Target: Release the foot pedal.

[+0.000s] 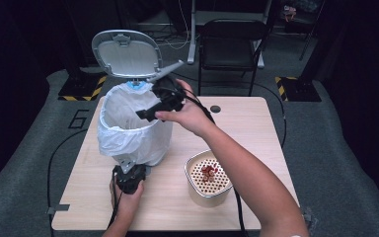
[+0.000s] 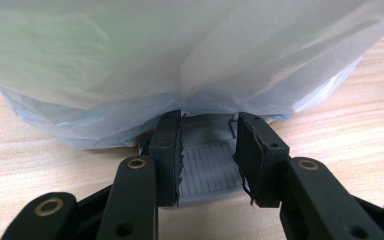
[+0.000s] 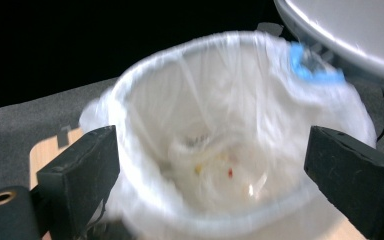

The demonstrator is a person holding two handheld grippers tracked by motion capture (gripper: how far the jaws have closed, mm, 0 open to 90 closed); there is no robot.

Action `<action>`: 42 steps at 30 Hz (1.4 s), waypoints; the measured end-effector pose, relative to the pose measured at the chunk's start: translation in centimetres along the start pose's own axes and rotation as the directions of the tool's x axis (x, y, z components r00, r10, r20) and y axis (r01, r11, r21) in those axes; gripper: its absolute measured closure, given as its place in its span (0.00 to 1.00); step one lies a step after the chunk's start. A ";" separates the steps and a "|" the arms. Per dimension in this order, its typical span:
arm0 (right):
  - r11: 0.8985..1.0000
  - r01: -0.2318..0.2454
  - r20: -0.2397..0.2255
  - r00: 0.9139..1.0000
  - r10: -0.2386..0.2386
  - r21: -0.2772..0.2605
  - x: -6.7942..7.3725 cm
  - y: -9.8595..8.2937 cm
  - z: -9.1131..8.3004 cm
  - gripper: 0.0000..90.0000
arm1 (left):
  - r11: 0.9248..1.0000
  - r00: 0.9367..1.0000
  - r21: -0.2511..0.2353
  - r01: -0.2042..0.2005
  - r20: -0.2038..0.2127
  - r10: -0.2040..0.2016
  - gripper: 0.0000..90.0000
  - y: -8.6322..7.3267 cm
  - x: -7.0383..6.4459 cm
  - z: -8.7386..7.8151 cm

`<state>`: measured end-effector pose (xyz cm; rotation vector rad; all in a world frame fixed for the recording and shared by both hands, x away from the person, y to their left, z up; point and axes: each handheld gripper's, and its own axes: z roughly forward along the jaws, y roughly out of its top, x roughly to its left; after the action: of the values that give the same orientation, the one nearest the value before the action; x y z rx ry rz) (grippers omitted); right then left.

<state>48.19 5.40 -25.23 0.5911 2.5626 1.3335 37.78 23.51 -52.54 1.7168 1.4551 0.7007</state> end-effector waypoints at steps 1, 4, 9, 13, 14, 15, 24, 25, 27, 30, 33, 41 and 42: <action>1.000 0.003 0.011 1.000 -0.003 0.001 -0.1 -0.7 -0.6 0.09 | 1.000 1.000 -0.003 -0.010 0.001 0.010 0.68 0.0 0.0 0.0; 1.000 -0.009 0.032 0.999 0.009 -0.002 -0.8 -2.6 -2.4 0.16 | 1.000 1.000 -0.031 0.000 0.026 0.001 0.62 -0.1 -0.4 0.3; 0.998 -0.060 0.102 0.993 0.061 -0.006 -2.6 -5.7 -5.0 0.19 | 0.999 0.999 0.004 -0.036 0.040 0.035 0.54 -0.1 -0.3 -0.1; 0.997 -0.079 0.147 0.986 0.080 -0.012 -3.9 -8.5 -6.4 0.23 | 0.998 0.995 0.018 0.058 0.078 -0.060 0.50 0.5 -0.1 -0.7; 0.995 -0.095 0.162 0.982 0.096 -0.014 -4.2 -9.5 -6.7 0.24 | 0.998 0.996 0.018 0.054 0.074 -0.055 0.50 0.6 0.0 -1.0; 0.994 -0.108 0.172 0.979 0.107 -0.004 -4.4 -10.2 -6.9 0.24 | 0.999 0.996 0.030 0.037 0.075 -0.040 0.49 0.8 0.2 -1.3; 0.989 -0.149 0.248 0.957 0.148 -0.012 -5.4 -15.6 -9.4 0.25 | 0.999 0.993 0.047 -0.025 0.112 0.020 0.48 1.2 1.7 -3.6; 0.989 -0.150 0.259 0.954 0.149 -0.016 -5.5 -16.2 -9.7 0.25 | 0.998 0.993 0.052 -0.027 0.112 0.021 0.48 1.1 1.9 -3.7; 0.986 -0.163 0.277 0.947 0.164 -0.024 -5.6 -17.3 -10.2 0.25 | 0.999 0.996 0.051 -0.017 0.093 0.012 0.48 0.8 2.3 -4.0; 0.980 -0.194 0.305 0.932 0.195 -0.037 -5.6 -19.1 -11.1 0.25 | 0.998 0.996 0.055 -0.028 0.091 0.023 0.47 0.4 3.0 -4.4; 0.976 -0.213 0.350 0.911 0.217 -0.049 -5.6 -21.0 -12.1 0.25 | 0.998 0.996 0.064 -0.027 0.084 0.021 0.47 0.2 3.8 -4.5; 0.965 -0.259 0.492 0.834 0.249 -0.049 -4.8 -26.7 -13.0 0.25 | 0.995 0.997 0.097 0.027 0.072 -0.034 0.46 -0.3 5.7 -3.7; 0.964 -0.262 0.505 0.825 0.252 -0.052 -4.6 -27.7 -13.0 0.25 | 0.995 0.998 0.098 0.026 0.062 -0.032 0.46 -0.4 5.9 -3.5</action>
<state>40.69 -20.50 -40.43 1.1570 2.1117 1.0364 35.91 30.05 -51.26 1.7713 1.4882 0.5626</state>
